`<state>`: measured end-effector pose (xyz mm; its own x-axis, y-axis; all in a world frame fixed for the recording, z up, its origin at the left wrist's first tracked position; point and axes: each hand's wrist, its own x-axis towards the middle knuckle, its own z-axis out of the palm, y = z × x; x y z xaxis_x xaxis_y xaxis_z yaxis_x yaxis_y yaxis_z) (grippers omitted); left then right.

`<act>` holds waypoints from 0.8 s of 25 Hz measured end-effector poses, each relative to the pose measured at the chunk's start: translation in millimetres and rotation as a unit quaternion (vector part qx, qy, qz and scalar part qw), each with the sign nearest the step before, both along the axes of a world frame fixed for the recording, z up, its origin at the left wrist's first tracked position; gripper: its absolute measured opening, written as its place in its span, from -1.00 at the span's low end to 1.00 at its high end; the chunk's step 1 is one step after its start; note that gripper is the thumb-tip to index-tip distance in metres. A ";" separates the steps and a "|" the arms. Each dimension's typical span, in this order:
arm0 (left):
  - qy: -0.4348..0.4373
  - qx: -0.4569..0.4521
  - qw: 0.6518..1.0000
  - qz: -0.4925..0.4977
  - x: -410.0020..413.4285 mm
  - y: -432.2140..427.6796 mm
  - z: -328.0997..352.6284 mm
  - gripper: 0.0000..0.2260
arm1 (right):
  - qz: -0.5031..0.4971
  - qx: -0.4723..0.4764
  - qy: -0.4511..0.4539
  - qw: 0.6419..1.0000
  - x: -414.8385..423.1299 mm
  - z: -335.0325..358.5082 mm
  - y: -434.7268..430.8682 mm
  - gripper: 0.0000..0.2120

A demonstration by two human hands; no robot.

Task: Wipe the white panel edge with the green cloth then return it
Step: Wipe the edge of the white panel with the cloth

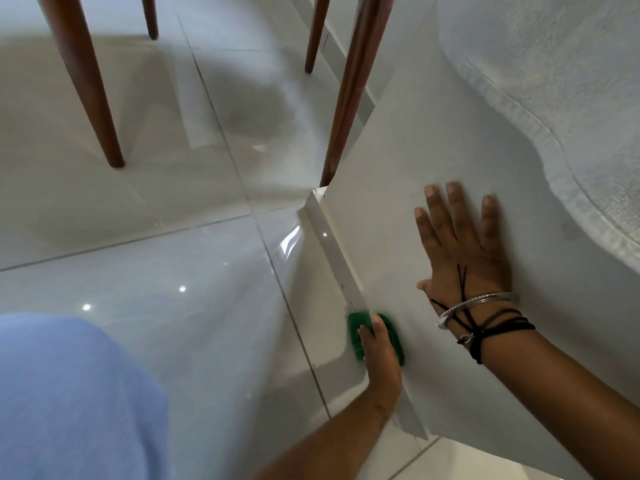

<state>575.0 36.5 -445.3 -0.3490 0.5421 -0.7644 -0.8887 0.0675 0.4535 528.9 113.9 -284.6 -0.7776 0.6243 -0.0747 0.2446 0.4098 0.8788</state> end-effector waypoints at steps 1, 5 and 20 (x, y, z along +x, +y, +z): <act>-0.017 0.005 0.999 0.029 -10.9 5.4 -3.0 -0.28 | 0.003 0.001 -0.005 1.000 0.1 -0.1 0.9 0.03; 0.025 0.031 0.998 0.051 -93.8 32.6 -19.6 -0.38 | 0.001 -0.002 -0.005 1.000 0.5 0.4 0.1 -0.02; -0.110 0.018 0.988 -0.104 -27.8 -21.9 -11.1 -0.25 | -0.008 -0.012 0.056 0.998 12.4 13.6 -14.3 -0.14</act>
